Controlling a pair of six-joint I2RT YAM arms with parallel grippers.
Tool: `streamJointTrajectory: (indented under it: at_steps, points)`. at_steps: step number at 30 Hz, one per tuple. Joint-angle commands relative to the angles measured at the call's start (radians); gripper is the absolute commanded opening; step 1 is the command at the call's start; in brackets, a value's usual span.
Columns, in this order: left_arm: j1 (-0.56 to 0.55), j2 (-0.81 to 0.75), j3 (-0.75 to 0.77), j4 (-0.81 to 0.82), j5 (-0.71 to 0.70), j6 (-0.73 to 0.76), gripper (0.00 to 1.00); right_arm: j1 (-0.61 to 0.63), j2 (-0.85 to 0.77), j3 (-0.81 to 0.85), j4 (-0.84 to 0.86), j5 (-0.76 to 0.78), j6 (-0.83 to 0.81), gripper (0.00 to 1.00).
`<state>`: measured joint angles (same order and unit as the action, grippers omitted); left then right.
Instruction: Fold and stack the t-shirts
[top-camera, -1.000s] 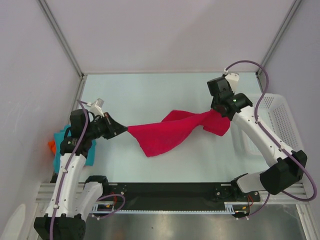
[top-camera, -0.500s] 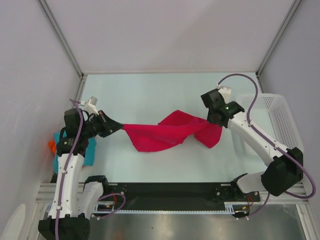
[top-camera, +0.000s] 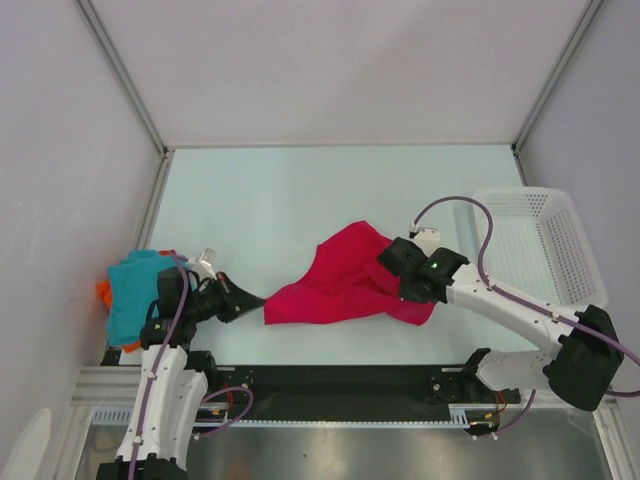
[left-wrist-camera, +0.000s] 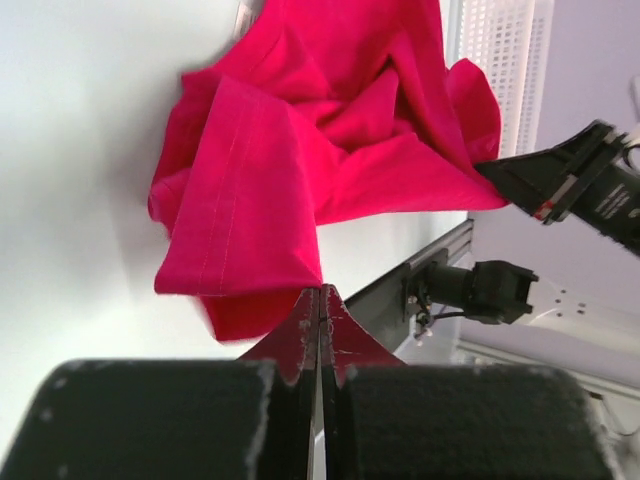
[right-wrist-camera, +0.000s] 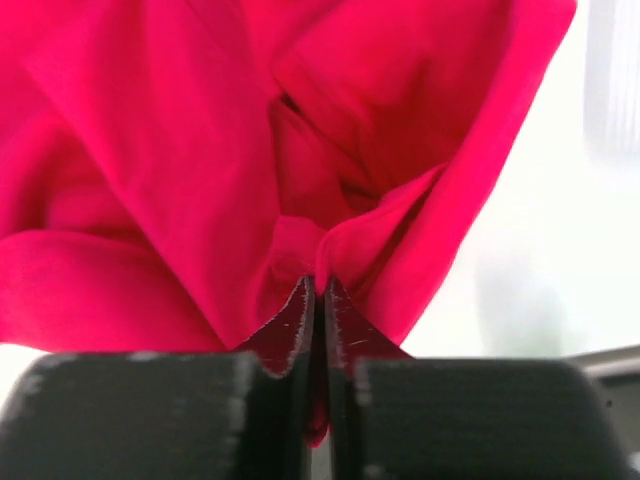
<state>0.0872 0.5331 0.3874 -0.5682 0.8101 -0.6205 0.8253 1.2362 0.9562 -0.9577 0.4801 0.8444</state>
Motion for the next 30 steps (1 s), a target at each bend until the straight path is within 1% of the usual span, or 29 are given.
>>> streamJointTrajectory:
  at_steps: [1,2,3,4,5,7,8,9,10,13,17,18,20,21,26,27,28,30]
  points:
    - [-0.003,-0.015,-0.001,0.093,0.038,-0.079,0.00,0.009,0.006,-0.022,-0.019,-0.020,0.073,0.16]
    - [-0.003,-0.016,0.004,0.091,0.035,-0.084,0.10,0.011,0.012,-0.014,-0.018,-0.023,0.068,0.23]
    - [-0.003,-0.018,0.013,0.091,0.029,-0.087,0.19,0.012,0.020,-0.007,-0.018,-0.021,0.061,0.34]
    - [-0.003,-0.015,0.019,0.093,0.024,-0.091,0.32,0.012,0.029,0.004,-0.018,-0.020,0.056,0.38]
    - [-0.003,-0.010,0.025,0.102,0.023,-0.099,0.56,0.012,0.045,0.025,-0.019,-0.014,0.053,0.40]
    - [-0.004,-0.001,0.050,0.113,0.011,-0.108,0.75,0.012,0.060,0.047,-0.019,-0.009,0.039,0.44]
    - [-0.003,0.002,0.056,0.126,-0.003,-0.126,0.92,0.012,0.075,0.067,-0.021,-0.006,0.036,0.44]
    - [-0.003,0.004,0.060,0.145,-0.005,-0.140,0.98,0.014,0.083,0.075,-0.021,-0.006,0.027,0.45]
    - [-0.003,0.007,0.059,0.184,-0.006,-0.154,0.99,0.014,0.088,0.081,-0.021,-0.005,0.024,0.45]
    - [-0.003,0.042,0.059,0.229,-0.022,-0.202,1.00,0.014,0.103,0.102,-0.023,-0.002,0.015,0.46]
    - [-0.003,0.135,0.076,0.225,-0.090,-0.223,1.00,0.012,0.114,0.121,-0.032,0.012,0.002,0.46]
    - [-0.004,0.187,0.079,0.225,-0.115,-0.232,1.00,0.014,0.115,0.127,-0.032,0.015,0.002,0.47]
    - [-0.010,0.235,0.094,0.222,-0.144,-0.249,1.00,0.014,0.117,0.133,-0.036,0.022,0.001,0.47]
    - [-0.020,0.278,0.100,0.220,-0.188,-0.254,1.00,0.014,0.117,0.136,-0.038,0.025,-0.001,0.47]
    - [-0.078,0.383,0.169,0.192,-0.354,-0.289,0.99,0.006,0.114,0.150,-0.049,0.035,-0.007,0.47]
    - [-0.117,0.399,0.180,0.183,-0.379,-0.288,1.00,0.005,0.112,0.153,-0.052,0.038,-0.010,0.47]
    - [-0.136,0.436,0.194,0.174,-0.432,-0.280,1.00,0.002,0.111,0.159,-0.056,0.041,-0.013,0.47]
    - [-0.183,0.468,0.226,0.154,-0.486,-0.275,1.00,-0.006,0.105,0.167,-0.062,0.041,-0.022,0.47]
